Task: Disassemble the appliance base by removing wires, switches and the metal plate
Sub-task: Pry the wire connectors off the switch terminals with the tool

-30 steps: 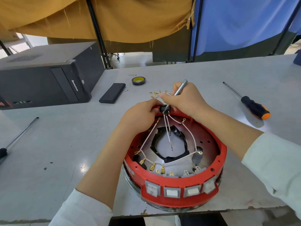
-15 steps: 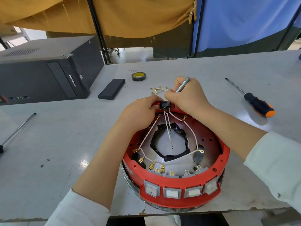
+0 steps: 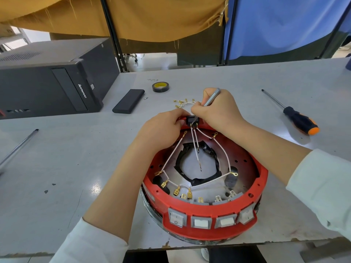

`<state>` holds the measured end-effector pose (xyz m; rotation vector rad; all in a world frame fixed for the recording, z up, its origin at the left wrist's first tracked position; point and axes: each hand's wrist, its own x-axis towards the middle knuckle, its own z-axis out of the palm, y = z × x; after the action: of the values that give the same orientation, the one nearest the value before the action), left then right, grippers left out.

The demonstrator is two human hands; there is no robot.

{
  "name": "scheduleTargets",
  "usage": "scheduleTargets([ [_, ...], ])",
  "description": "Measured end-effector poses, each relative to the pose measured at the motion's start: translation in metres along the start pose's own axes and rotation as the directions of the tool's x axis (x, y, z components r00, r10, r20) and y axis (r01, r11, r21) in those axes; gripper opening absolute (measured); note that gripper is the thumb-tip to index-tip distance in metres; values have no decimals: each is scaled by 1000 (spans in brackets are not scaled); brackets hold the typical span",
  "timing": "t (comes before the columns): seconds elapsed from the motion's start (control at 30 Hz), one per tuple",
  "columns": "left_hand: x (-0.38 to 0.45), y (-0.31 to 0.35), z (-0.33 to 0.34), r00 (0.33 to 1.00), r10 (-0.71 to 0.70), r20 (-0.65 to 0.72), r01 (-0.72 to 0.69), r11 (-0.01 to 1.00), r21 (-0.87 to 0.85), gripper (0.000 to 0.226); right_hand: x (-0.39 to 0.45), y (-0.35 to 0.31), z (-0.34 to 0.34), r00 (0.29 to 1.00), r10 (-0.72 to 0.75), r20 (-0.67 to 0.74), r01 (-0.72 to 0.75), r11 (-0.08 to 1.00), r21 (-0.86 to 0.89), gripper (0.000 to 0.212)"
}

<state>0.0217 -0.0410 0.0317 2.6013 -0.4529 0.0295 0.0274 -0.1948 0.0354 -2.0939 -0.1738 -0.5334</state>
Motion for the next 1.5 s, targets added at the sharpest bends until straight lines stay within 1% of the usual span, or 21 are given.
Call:
scheduleTargets([
  [0.13, 0, 0, 0, 1000, 3, -2, -3, 1000, -11, 32, 1, 1, 0, 1000, -7, 11, 7, 1000, -1, 36],
  [0.27, 1, 0, 0, 1000, 10, -5, -10, 1000, -26, 26, -4, -2, 2, 988, -73, 136, 89, 989, -118, 35],
  [0.3, 0, 0, 0, 1000, 9, -6, -9, 1000, -23, 26, -4, -2, 3, 988, -75, 133, 91, 989, -118, 35],
  [0.43, 1, 0, 0, 1000, 0, 3, 0, 1000, -8, 31, 1, 0, -1, 999, -44, 5, 44, 997, -56, 37],
  [0.57, 0, 0, 0, 1000, 4, 6, -4, 1000, -9, 33, 1, -1, -1, 999, -30, 24, 32, 997, -64, 36],
  [0.87, 0, 0, 0, 1000, 3, 5, -3, 1000, -19, 32, 2, -1, -1, 999, 33, -24, -33, 999, 3, 35],
  [1.1, 0, 1, 0, 1000, 0, 6, 0, 1000, -15, 33, 3, -2, -3, 998, 57, 24, -57, 998, 3, 34],
  [1.23, 0, 1, 0, 1000, -1, 5, 1, 1000, -8, 32, 7, -3, -3, 991, 90, 99, -90, 996, -3, 29],
  [1.33, 1, 2, 0, 1000, -6, 8, 6, 1000, -1, 33, 13, -4, 0, 984, 120, 135, -116, 993, -33, 37],
  [1.5, 0, 2, 0, 1000, -7, 9, 7, 1000, 20, 32, 24, -7, 4, 959, 195, 204, -179, 979, -95, 33],
])
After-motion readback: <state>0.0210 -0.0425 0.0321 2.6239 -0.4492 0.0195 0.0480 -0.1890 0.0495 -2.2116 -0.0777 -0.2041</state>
